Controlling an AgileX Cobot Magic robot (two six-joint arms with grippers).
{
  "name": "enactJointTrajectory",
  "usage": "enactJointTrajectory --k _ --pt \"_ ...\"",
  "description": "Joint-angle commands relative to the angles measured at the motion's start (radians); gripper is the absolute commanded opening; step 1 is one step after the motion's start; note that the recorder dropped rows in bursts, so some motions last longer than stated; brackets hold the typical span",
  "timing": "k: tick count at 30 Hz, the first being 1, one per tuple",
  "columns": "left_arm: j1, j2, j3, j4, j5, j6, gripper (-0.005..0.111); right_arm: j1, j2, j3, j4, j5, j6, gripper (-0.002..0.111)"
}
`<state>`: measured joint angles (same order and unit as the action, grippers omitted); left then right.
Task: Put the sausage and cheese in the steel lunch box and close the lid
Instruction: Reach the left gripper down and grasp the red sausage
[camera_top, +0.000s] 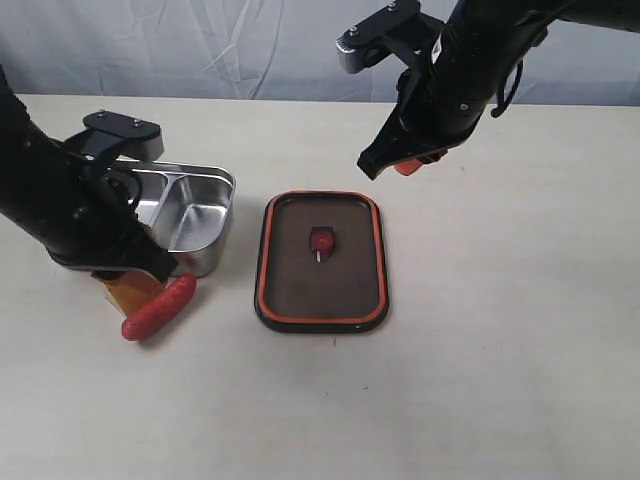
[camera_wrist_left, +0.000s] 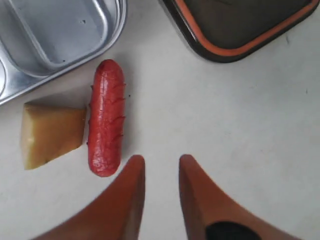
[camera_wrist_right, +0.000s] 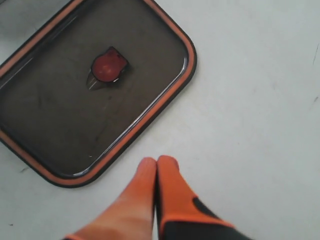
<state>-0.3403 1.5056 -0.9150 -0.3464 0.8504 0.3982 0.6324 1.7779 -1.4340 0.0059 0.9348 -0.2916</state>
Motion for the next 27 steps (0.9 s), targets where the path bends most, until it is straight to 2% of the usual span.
enactJointTrajectory --k 1,16,27 --pt "-0.006 0.064 -0.006 -0.011 -0.024 0.033 0.045 -0.005 -0.008 0.0 -0.006 0.029 0.002 0.0" --pt "-0.006 0.176 -0.007 0.026 -0.164 0.109 0.045 -0.005 -0.008 0.0 -0.006 0.051 0.002 0.0" --pt "-0.006 0.268 -0.014 0.031 -0.175 0.109 0.045 -0.005 -0.008 0.0 -0.006 0.058 0.002 0.0"
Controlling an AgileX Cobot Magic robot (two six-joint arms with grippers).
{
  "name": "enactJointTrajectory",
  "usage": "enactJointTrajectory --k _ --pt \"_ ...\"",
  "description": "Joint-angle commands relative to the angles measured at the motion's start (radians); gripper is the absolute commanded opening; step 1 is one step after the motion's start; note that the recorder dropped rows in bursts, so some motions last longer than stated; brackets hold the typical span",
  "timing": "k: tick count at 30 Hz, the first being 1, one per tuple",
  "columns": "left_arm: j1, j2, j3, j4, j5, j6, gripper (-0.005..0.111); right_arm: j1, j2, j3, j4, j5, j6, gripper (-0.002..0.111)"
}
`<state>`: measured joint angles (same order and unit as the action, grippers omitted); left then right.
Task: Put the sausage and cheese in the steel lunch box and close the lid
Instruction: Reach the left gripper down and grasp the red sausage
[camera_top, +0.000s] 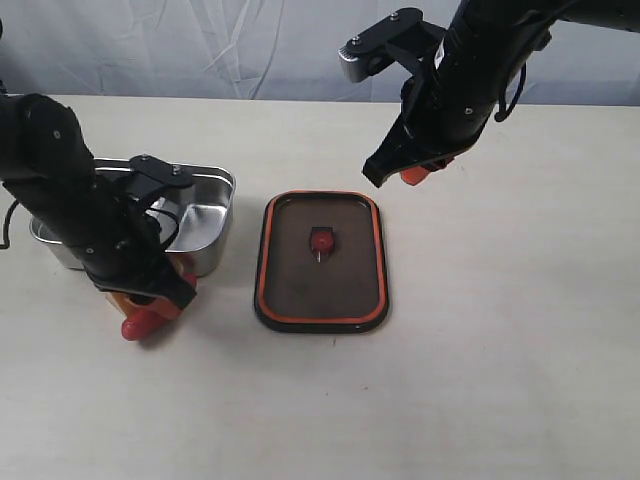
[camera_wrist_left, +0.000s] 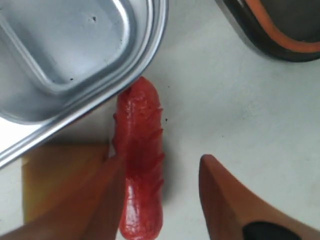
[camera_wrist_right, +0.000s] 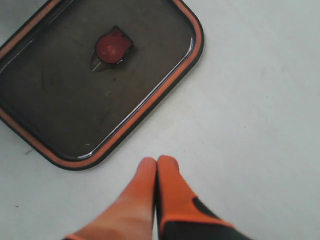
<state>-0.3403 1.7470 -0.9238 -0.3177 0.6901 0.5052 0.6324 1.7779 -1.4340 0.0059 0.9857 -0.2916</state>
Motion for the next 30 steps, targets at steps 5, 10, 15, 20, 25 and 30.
enactJointTrajectory --k 5,10,15,20,25,30 --pt "-0.006 0.055 -0.005 0.002 -0.036 0.002 0.045 -0.005 -0.008 0.0 -0.006 0.009 0.002 0.0" --pt "-0.006 0.084 -0.005 0.004 -0.039 0.002 0.045 -0.005 -0.008 0.0 -0.006 0.009 0.002 0.0" --pt "-0.006 0.096 -0.005 0.004 -0.037 0.002 0.045 -0.005 -0.008 0.0 -0.006 0.009 0.002 0.0" --pt "-0.006 0.098 -0.005 0.004 -0.033 0.002 0.045 -0.005 -0.008 0.0 -0.006 0.009 0.002 0.0" --pt "-0.017 0.098 -0.005 0.002 -0.014 0.002 0.045 -0.005 -0.008 0.0 -0.006 0.009 0.002 0.0" --pt "-0.045 0.098 -0.005 0.009 -0.014 0.002 0.043 -0.005 -0.008 0.0 -0.006 0.018 0.002 0.0"
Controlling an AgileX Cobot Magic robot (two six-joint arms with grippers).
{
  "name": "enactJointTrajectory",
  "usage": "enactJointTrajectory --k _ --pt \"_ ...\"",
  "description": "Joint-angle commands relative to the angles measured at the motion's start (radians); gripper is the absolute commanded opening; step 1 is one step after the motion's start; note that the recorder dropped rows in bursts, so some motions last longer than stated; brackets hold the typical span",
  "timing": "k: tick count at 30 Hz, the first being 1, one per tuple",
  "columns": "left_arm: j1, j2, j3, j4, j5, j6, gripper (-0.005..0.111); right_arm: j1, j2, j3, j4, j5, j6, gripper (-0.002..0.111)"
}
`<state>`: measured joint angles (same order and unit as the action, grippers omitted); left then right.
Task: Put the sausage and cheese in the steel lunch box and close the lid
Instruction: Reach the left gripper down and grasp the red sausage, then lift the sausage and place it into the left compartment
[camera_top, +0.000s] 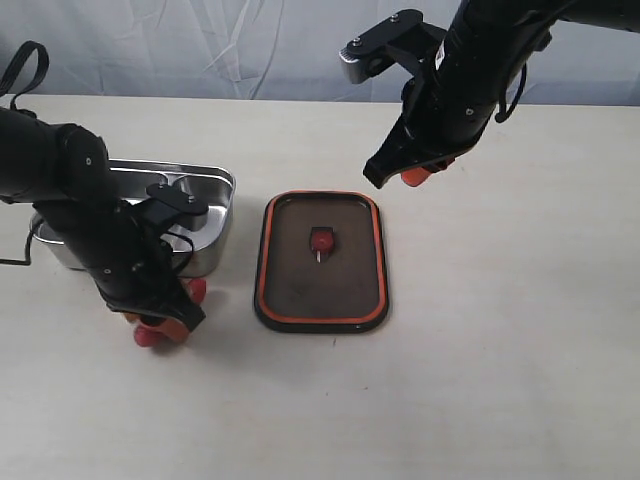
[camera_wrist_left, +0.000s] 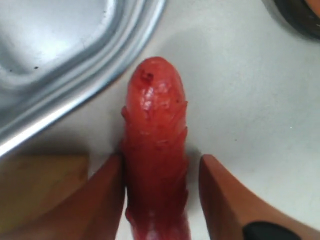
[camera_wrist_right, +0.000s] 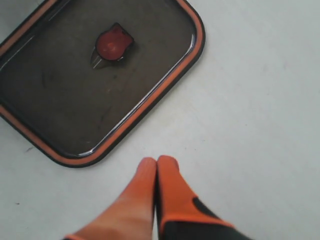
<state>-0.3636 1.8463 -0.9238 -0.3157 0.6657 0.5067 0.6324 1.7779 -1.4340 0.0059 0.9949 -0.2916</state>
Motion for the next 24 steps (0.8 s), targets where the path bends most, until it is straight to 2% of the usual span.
enactJointTrajectory --k 1,3,8,9,14,19,21,24 --pt "-0.024 -0.002 -0.005 0.009 0.01 0.0 0.04 -0.005 -0.008 0.0 -0.006 0.013 0.002 0.0" --pt "-0.025 -0.002 -0.005 0.011 0.01 0.0 0.032 -0.005 -0.008 0.0 -0.006 0.023 0.002 0.0" --pt "-0.025 -0.002 -0.005 0.011 0.01 0.0 0.002 -0.005 -0.008 0.0 -0.006 0.044 0.002 0.0" --pt "-0.025 -0.002 -0.01 0.005 0.012 0.0 0.0 -0.005 -0.008 0.0 -0.006 0.046 0.002 0.0" --pt "-0.026 -0.052 -0.041 -0.041 0.055 0.0 0.0 -0.005 -0.008 0.0 -0.006 0.02 0.002 0.0" --pt "-0.026 -0.25 -0.043 -0.039 0.044 -0.015 0.0 -0.005 -0.008 0.0 -0.058 0.02 0.004 0.0" --pt "-0.018 -0.306 -0.048 0.037 -0.037 -0.087 0.0 -0.005 -0.008 0.0 -0.067 0.014 0.015 0.0" --pt "0.047 -0.296 -0.093 0.199 -0.056 -0.196 0.0 -0.005 -0.008 0.0 -0.067 -0.005 0.023 0.0"
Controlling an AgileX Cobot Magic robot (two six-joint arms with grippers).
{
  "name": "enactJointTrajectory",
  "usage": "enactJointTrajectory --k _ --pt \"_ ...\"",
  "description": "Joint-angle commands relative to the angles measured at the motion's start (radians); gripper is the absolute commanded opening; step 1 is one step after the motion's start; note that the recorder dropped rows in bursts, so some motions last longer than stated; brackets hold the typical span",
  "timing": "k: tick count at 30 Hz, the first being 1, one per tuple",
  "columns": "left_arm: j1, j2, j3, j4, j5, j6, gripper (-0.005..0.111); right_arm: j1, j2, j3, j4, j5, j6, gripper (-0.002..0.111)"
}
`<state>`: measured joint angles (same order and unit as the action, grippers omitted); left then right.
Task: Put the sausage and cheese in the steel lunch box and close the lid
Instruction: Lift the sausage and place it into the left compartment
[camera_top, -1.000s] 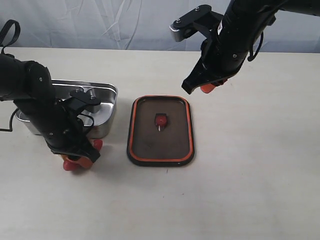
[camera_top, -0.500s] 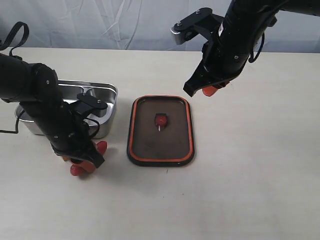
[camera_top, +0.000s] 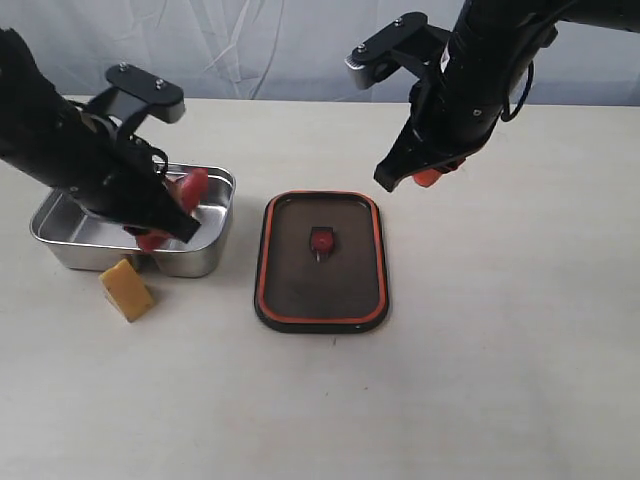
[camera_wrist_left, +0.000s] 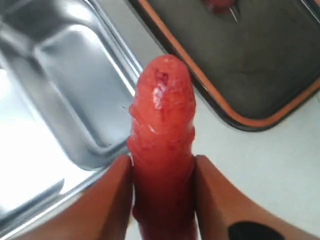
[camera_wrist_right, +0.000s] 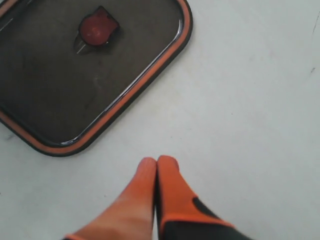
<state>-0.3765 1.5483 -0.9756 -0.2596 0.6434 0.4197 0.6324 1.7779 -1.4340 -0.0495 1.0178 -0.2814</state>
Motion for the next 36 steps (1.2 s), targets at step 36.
enactJointTrajectory --k 36 --pt "0.215 0.35 -0.155 0.162 -0.084 -0.103 0.025 -0.005 -0.008 0.0 0.007 -0.016 0.032 0.0"
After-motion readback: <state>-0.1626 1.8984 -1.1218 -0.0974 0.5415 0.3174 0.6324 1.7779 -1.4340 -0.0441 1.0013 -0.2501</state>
